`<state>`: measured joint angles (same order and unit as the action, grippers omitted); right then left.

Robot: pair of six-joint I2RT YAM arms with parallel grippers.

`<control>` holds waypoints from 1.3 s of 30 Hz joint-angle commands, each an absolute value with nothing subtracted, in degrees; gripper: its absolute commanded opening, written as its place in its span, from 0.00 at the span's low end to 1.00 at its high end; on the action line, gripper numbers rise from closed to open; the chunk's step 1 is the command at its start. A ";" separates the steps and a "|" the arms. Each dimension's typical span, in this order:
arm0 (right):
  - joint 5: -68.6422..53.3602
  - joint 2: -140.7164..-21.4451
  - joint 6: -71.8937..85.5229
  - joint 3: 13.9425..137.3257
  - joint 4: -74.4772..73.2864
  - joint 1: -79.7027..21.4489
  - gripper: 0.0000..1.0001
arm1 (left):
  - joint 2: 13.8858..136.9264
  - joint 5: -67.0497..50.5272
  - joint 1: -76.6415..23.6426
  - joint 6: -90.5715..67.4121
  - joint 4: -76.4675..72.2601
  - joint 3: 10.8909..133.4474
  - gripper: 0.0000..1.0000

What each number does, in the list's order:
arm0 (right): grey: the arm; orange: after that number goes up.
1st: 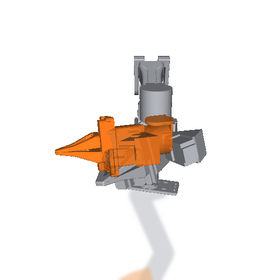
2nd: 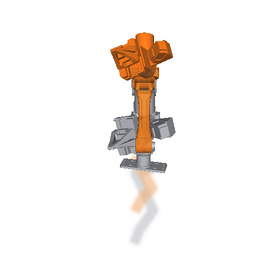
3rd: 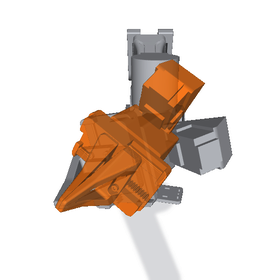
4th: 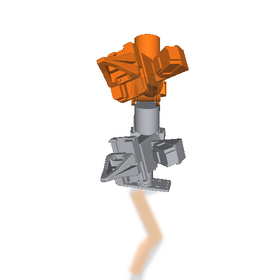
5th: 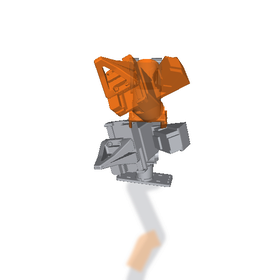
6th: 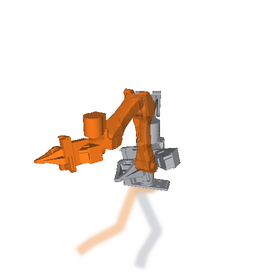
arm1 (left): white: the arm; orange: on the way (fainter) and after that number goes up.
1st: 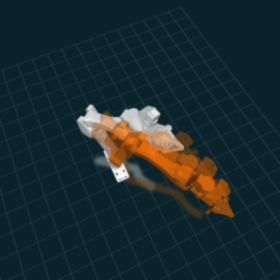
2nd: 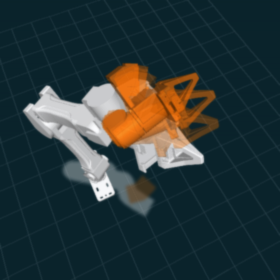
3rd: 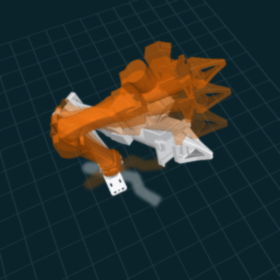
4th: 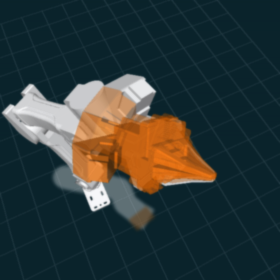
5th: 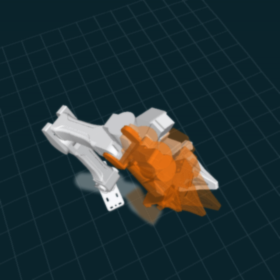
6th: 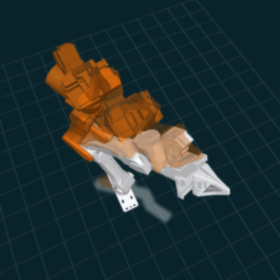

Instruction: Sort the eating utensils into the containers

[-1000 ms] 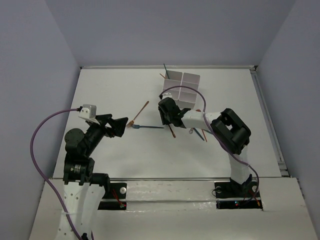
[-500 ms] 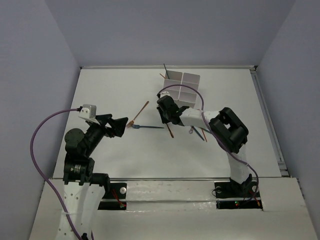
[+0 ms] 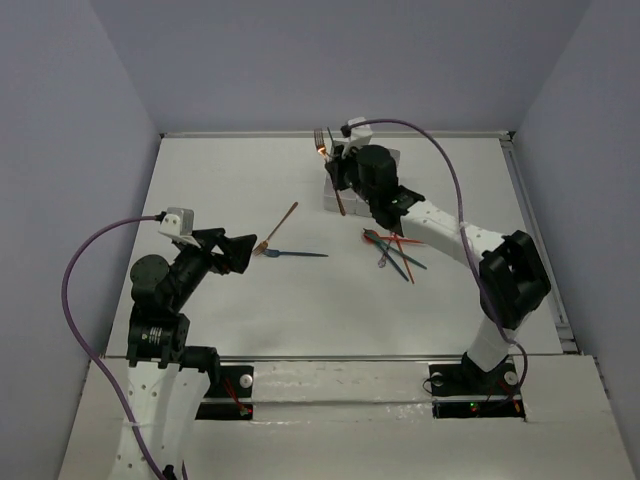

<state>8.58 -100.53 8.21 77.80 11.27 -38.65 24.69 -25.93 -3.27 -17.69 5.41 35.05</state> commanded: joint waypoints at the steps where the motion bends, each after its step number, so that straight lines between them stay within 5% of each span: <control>1: 9.84 -101.76 5.63 76.64 30.64 -29.47 0.07 | 25.05 -27.25 -2.99 -17.75 2.37 35.24 0.99; 12: 10.11 -111.88 0.70 80.41 54.04 -20.49 0.07 | 26.19 -26.63 -2.99 -17.67 2.64 35.42 0.99; 28: 13.27 -124.62 -4.92 89.29 62.31 -19.34 0.07 | 27.24 -26.19 -2.46 -17.67 2.72 35.42 0.99; 37: 12.92 -121.83 -5.27 77.90 71.34 -19.34 0.08 | 27.42 -26.46 -1.93 -17.67 2.46 35.42 0.99; 39: 12.75 -119.98 -6.23 75.51 73.99 -19.86 0.17 | 27.42 -26.54 -1.93 -17.67 2.46 35.33 0.99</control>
<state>11.90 -124.70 -4.08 80.20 62.50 -19.57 27.22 -25.67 -2.37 -17.69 5.41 35.05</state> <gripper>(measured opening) 0.096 0.989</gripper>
